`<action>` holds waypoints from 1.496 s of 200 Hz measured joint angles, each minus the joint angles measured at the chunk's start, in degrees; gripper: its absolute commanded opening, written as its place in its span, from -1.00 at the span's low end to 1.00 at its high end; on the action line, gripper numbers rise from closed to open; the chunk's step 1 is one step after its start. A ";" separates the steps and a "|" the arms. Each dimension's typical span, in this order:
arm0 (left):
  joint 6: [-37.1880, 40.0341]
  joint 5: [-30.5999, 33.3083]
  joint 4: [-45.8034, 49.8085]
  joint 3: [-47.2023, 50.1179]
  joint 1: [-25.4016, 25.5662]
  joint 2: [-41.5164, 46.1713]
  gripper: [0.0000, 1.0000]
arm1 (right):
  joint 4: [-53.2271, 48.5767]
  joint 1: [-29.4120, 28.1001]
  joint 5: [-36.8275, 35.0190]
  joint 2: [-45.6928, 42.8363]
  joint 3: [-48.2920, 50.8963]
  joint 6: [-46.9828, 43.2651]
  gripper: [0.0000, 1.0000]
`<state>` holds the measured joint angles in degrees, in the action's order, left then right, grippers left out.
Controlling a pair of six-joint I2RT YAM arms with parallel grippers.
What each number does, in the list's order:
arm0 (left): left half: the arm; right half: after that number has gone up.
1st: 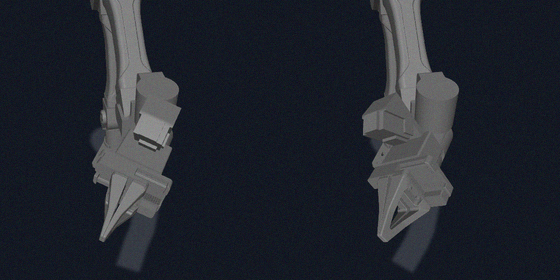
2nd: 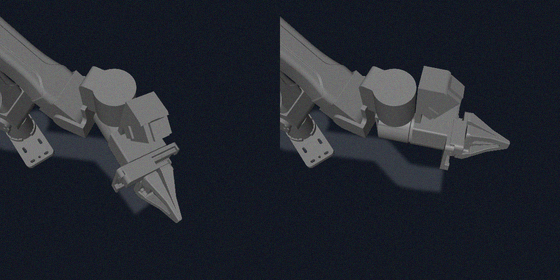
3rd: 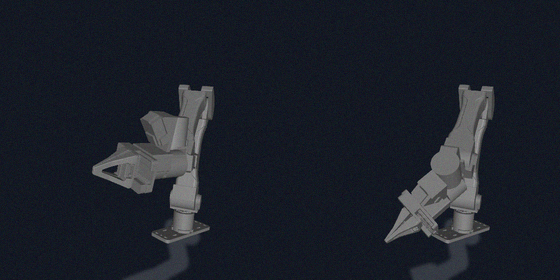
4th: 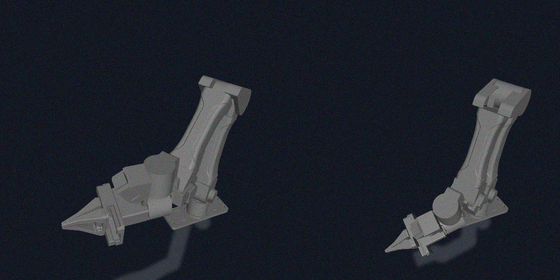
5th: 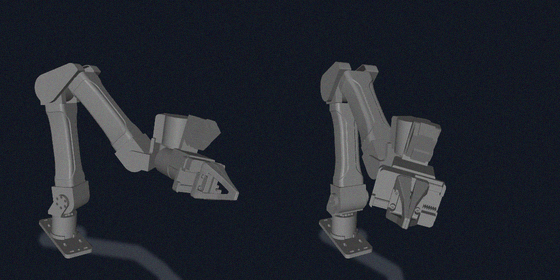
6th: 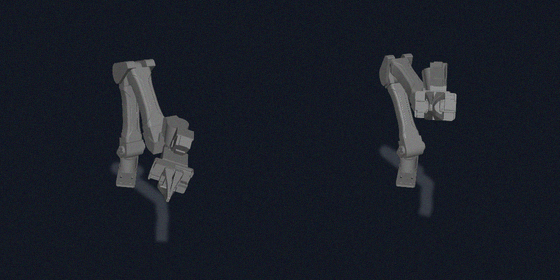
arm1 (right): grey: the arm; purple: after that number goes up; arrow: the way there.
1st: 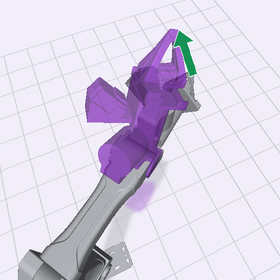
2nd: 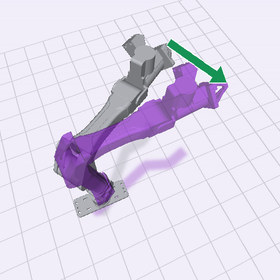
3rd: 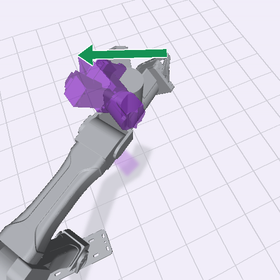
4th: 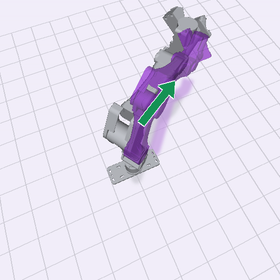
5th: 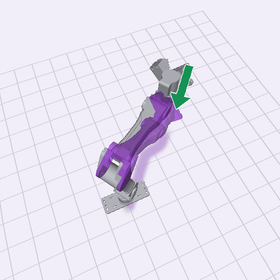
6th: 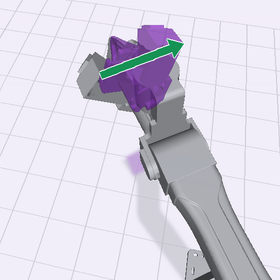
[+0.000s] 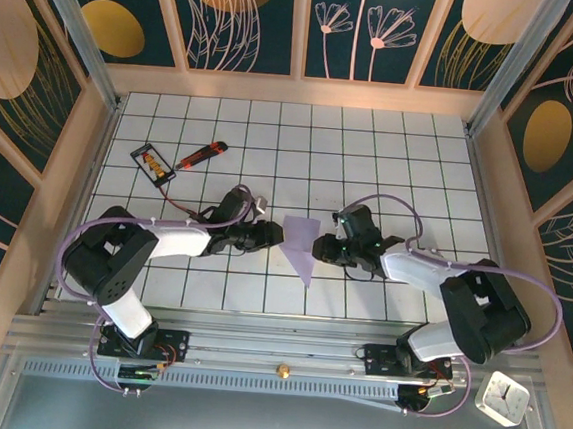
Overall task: Fold a paper plane with a square sheet of paper (pick it up from the middle)
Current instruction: Third fold the triangle at the center of the table, then fourth fold the wing at the center of the table.
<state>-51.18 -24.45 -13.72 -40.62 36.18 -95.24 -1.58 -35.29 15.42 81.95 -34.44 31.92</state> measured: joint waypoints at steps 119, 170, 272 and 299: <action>6.64 0.83 7.63 -3.28 0.00 -1.38 0.11 | -3.91 -11.45 -14.10 2.16 -4.74 0.44 -0.56; 6.60 1.14 8.17 -3.28 0.00 -1.38 0.11 | -8.90 -11.80 -22.69 -1.77 -5.55 1.07 -0.49; 6.43 -1.29 7.74 -4.39 0.00 -1.99 0.12 | 3.74 -6.99 -7.80 4.22 -2.40 0.35 -0.99; 6.40 -2.73 7.48 -5.49 0.00 -3.93 0.13 | 5.11 -6.12 -6.75 5.29 -0.59 0.35 -1.00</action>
<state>-44.77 -27.18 -6.24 -46.11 36.18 -99.18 3.53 -41.41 8.67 87.24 -35.03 32.27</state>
